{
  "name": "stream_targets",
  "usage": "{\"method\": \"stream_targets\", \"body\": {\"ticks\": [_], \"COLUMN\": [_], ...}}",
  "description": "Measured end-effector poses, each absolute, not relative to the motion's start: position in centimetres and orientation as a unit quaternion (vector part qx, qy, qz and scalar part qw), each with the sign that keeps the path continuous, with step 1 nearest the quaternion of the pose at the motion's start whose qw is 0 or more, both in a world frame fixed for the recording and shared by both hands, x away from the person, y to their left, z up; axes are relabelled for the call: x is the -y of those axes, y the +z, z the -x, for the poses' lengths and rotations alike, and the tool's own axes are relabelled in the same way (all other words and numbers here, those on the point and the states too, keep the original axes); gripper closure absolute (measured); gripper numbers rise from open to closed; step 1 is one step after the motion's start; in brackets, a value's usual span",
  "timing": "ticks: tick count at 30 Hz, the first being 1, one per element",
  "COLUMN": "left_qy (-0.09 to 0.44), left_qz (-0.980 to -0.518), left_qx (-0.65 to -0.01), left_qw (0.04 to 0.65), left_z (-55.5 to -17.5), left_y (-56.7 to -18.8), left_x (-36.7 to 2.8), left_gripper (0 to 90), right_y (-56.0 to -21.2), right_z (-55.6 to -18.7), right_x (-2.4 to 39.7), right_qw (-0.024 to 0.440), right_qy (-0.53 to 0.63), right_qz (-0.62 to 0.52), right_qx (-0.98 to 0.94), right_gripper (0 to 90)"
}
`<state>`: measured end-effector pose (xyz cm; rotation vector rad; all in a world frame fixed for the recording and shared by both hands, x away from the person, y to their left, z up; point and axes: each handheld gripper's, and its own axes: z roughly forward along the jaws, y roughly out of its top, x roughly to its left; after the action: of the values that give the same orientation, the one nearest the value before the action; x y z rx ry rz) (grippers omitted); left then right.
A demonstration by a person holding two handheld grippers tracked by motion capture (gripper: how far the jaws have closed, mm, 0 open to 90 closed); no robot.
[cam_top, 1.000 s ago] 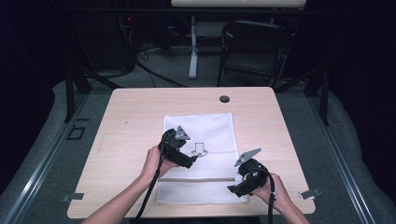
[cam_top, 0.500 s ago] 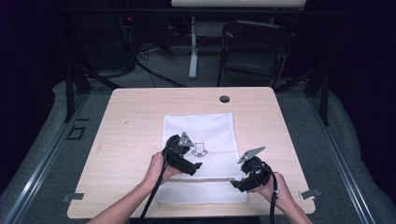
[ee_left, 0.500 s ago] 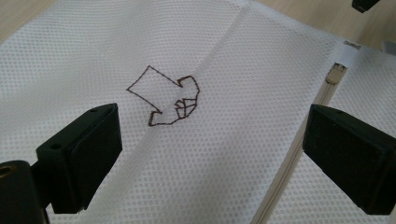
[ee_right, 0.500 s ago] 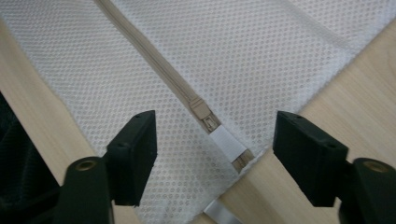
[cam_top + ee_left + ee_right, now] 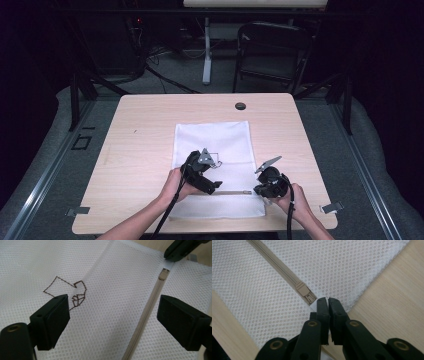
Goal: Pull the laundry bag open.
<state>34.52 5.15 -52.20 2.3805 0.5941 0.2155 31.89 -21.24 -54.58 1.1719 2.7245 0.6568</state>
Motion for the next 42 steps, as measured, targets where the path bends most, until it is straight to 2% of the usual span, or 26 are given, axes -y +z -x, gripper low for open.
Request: {"method": "stream_targets", "body": {"ticks": [10,23,42], "left_qy": [0.069,0.049,0.010], "left_qz": [-0.918,-0.927,-0.936], "left_qx": [-0.199,-0.155,-0.111], "left_qw": [0.337,0.337,0.335], "left_z": [-33.9,-33.9,-34.4], "left_y": [-52.9,-54.2,-56.2], "left_x": [-3.9,-1.0,2.3], "left_gripper": [17.4,30.5,59.0], "right_y": [-55.4,-55.6,-55.8], "right_z": [-32.0,-32.1,-32.2], "right_x": [20.6,20.4,20.7], "right_qw": [0.040,0.034,0.030], "right_qy": [0.223,0.236,0.250], "right_qz": [-0.382,-0.376,-0.372], "right_qx": [-0.896,-0.895,-0.894], "right_gripper": [90.0,90.0,90.0]}}
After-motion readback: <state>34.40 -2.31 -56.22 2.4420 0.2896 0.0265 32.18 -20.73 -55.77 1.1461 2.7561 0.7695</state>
